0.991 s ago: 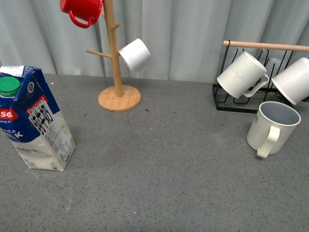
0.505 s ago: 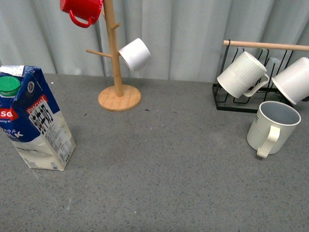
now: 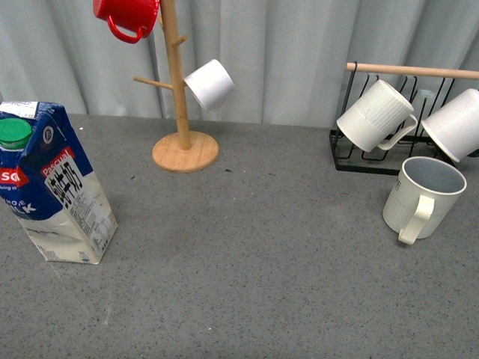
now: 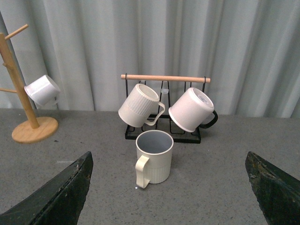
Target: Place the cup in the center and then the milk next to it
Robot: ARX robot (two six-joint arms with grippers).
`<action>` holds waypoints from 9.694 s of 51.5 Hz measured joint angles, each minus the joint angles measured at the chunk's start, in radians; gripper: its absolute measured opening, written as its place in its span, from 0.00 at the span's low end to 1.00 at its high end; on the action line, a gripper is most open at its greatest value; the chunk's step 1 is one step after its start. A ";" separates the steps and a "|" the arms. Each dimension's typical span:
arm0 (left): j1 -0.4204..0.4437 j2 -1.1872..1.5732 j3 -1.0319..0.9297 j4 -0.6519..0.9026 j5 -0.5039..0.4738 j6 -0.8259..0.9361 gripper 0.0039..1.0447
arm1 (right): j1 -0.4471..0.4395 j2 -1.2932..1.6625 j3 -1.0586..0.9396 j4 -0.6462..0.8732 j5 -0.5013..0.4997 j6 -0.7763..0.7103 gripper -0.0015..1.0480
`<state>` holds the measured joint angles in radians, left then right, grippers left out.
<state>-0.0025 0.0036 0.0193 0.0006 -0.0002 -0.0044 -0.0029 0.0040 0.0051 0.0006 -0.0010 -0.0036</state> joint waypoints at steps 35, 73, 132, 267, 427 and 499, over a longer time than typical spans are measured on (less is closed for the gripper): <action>0.000 0.000 0.000 0.000 0.000 0.000 0.94 | -0.058 0.815 0.192 0.421 0.053 -0.161 0.91; 0.000 0.000 0.000 0.000 0.000 0.000 0.94 | -0.112 1.822 0.916 0.080 0.051 0.110 0.91; 0.000 0.000 0.000 0.000 0.000 0.000 0.94 | -0.080 2.070 1.203 -0.118 0.037 0.166 0.19; 0.000 0.000 0.000 0.000 0.000 0.000 0.94 | 0.194 1.778 0.639 1.144 0.190 0.010 0.39; 0.000 0.000 0.000 0.000 0.000 0.000 0.94 | 0.005 0.000 0.000 0.001 0.000 0.003 0.43; -0.060 1.523 0.237 0.917 -0.112 -0.046 0.94 | 0.005 0.000 0.000 0.000 0.000 0.003 0.91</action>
<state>-0.0620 1.5269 0.2565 0.9176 -0.1120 -0.0502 0.0021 0.0044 0.0051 0.0006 -0.0013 -0.0002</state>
